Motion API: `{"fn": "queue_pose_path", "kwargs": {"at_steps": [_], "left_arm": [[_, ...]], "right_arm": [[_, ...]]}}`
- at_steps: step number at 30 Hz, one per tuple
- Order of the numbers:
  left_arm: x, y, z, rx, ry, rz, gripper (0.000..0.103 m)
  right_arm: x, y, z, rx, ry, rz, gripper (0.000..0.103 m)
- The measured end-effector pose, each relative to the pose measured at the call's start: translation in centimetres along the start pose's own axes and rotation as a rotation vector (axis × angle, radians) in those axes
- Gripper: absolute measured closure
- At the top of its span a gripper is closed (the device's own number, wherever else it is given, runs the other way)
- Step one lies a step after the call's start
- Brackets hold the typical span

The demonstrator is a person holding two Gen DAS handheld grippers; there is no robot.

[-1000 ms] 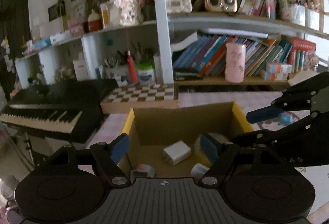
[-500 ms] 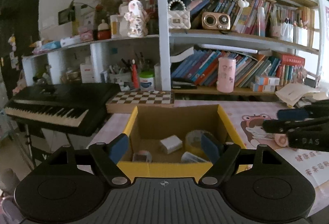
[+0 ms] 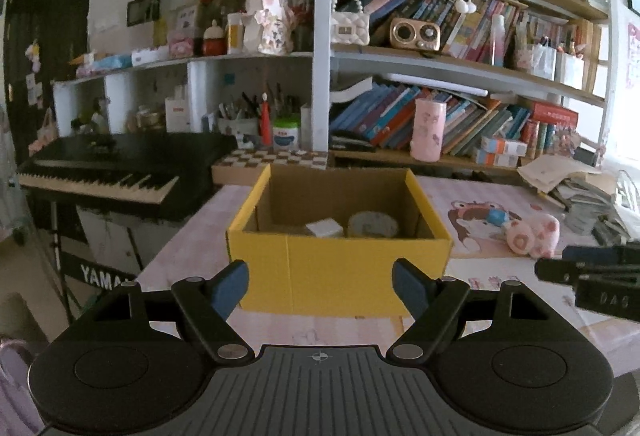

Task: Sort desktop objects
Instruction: 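Raise both tools out of the yellow box and back from it, then move the left tool toward the pink plush pig while the right tool approaches the white card box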

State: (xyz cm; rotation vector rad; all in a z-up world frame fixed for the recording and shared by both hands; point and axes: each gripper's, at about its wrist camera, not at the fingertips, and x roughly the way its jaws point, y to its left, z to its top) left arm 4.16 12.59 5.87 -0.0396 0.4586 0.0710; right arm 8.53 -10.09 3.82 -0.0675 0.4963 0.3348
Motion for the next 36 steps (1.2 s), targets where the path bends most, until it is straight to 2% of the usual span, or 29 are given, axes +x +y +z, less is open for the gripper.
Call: {"fn": "queue_pose_path", "kwargs": {"at_steps": [15, 17, 19, 22, 27, 36], "left_arm": [[-2.8, -0.7, -5.1, -0.011, 0.108, -0.06, 0.021], [-3.0, -0.9, -5.5, -0.013, 0.117, -0.068, 0.017], [-3.3, -1.2, -5.7, -0.011, 0.119, -0.074, 0.017], [-3.6, -1.7, -6.2, -0.009, 0.121, -0.086, 0.017], [-3.5, -2.3, -6.7, -0.007, 0.136, -0.099, 0.016], [-2.7, -3.8, -7.0, -0.004, 0.152, -0.16, 0.012]], "right_arm": [[-3.9, 2.0, -5.7, 0.038, 0.081, -0.055, 0.062], [-4.1, 2.2, -6.1, 0.032, 0.088, -0.059, 0.06], [-4.4, 2.4, -6.4, 0.024, 0.097, -0.064, 0.056], [-4.4, 2.7, -6.6, 0.015, 0.109, -0.062, 0.055], [-4.6, 3.2, -6.9, -0.018, 0.11, -0.082, 0.044], [-4.7, 1.9, -7.9, 0.016, 0.141, -0.14, 0.04]]}}
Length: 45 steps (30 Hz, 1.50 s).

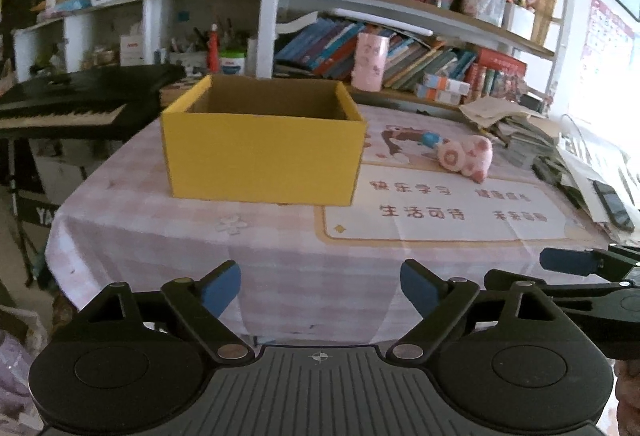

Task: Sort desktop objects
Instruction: 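Move the left tool toward the pink plush pig while the right tool approaches the white card box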

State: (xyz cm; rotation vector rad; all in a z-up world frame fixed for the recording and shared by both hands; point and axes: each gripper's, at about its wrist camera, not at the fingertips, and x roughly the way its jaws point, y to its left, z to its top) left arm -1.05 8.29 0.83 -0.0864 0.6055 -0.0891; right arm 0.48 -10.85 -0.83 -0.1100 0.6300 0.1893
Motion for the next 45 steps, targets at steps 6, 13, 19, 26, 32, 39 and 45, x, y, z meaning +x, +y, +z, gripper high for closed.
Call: {"fn": "queue_pose_path", "kwargs": {"at_steps": [6, 13, 19, 26, 32, 39, 45], "left_arm": [[1.4, -2.1, 0.3, 0.04, 0.017, -0.049, 0.011], [3.0, -4.7, 0.8, 0.088, 0.032, -0.104, 0.011], [4.3, -6.8, 1.4, 0.12, 0.042, -0.13, 0.01], [5.9, -8.6, 2.2, 0.153, 0.052, -0.135, 0.01], [7.6, -10.2, 2.8, 0.176, 0.063, -0.146, 0.01], [9.8, -12.7, 3.9, 0.201, 0.075, -0.167, 0.01], [11.7, -15.0, 4.9, 0.203, 0.078, -0.173, 0.01]], "right_arm": [[0.0, -2.0, -0.5, 0.034, 0.013, -0.057, 0.037], [-0.1, -5.0, -0.8, 0.099, 0.026, -0.099, 0.028], [0.6, -6.7, -0.4, 0.101, 0.026, -0.11, 0.027], [2.1, -8.8, 0.2, 0.118, 0.043, -0.117, 0.027], [3.2, -10.6, 0.4, 0.139, 0.05, -0.128, 0.027], [4.4, -13.6, 1.1, 0.169, 0.053, -0.149, 0.027], [5.5, -16.5, 1.9, 0.177, 0.05, -0.159, 0.027]]}}
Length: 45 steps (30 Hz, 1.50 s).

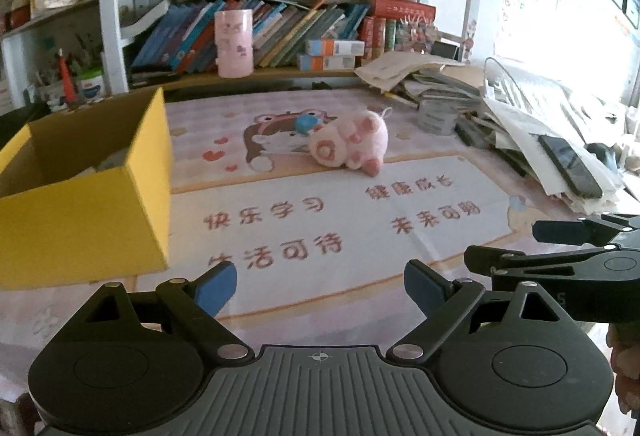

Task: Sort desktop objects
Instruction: 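Move the left tool toward the pink plush pig while the right tool approaches the white card box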

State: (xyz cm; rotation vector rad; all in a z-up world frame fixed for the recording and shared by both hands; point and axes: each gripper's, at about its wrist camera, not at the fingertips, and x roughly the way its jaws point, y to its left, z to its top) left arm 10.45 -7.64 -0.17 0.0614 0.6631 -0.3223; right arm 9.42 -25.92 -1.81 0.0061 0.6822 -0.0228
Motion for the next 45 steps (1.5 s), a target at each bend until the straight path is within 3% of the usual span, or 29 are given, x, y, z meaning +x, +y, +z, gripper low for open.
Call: {"fn": "queue_pose_path", "kwargs": {"at_steps": [10, 22, 35, 45], "left_arm": [[4.6, -3.7, 2.8, -0.003, 0.028, 0.004, 0.01], [9.0, -7.4, 6.2, -0.021, 0.016, 0.071, 0.01], [14.3, -9.0, 8.3, -0.032, -0.013, 0.127, 0.009], [19.7, -9.4, 10.5, 0.022, -0.023, 0.188, 0.009]], "right_arm": [[2.4, -5.3, 2.3, 0.016, -0.007, -0.004, 0.027], [5.1, -11.0, 4.7, 0.017, -0.026, 0.042, 0.026], [7.4, -13.8, 6.8, 0.028, -0.062, 0.064, 0.025], [8.2, -15.2, 7.6, 0.04, -0.082, 0.057, 0.023]]}}
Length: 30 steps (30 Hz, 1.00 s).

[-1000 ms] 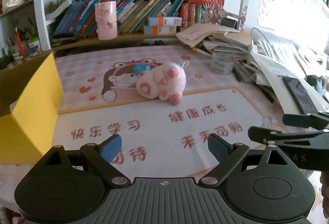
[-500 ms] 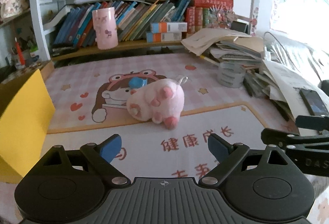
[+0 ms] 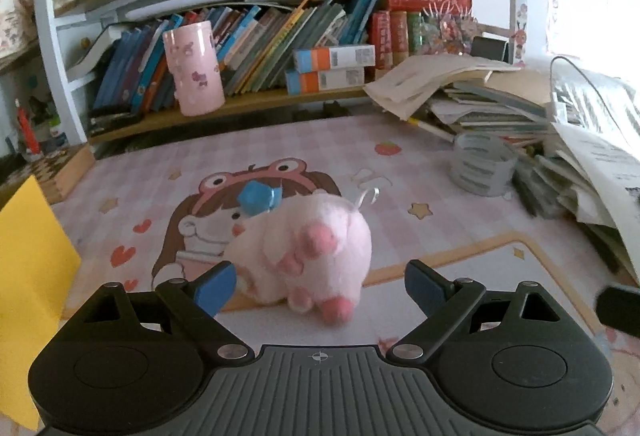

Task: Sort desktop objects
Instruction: 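Move the left tool toward the pink plush pig while the right tool approaches the white card box, then close the left tool on the plush pig while the right tool grasps the white card box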

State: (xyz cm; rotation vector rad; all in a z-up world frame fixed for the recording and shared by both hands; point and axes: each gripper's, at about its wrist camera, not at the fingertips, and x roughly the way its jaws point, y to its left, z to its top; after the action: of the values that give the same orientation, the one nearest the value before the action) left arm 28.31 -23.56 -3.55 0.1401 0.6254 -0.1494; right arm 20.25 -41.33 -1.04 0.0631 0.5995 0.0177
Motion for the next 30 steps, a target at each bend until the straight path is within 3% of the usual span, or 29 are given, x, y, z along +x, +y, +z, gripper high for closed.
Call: {"fn": "queue_pose_path", "kwargs": {"at_steps": [9, 19, 22, 24, 30], "left_arm": [[3.0, -0.1, 0.6, -0.034, 0.054, 0.011, 0.009], [5.3, 0.0, 1.1, -0.018, 0.047, 0.073, 0.008], [5.5, 1.0, 1.1, -0.054, 0.045, 0.103, 0.02], [4.8, 1.8, 1.1, -0.088, 0.03, 0.099, 0.035], [1.2, 4.5, 0.6, -0.223, 0.005, 0.089, 0.038]], "right_arm": [[0.9, -0.6, 0.3, -0.002, 0.014, -0.005, 0.023], [2.2, -1.0, 0.7, 0.0, 0.039, 0.018, 0.021], [2.5, -0.7, 0.8, -0.015, 0.045, 0.031, 0.021], [2.8, -0.4, 0.9, -0.024, 0.045, 0.042, 0.02], [4.9, 0.6, 1.8, -0.039, 0.068, 0.098, 0.02]]}}
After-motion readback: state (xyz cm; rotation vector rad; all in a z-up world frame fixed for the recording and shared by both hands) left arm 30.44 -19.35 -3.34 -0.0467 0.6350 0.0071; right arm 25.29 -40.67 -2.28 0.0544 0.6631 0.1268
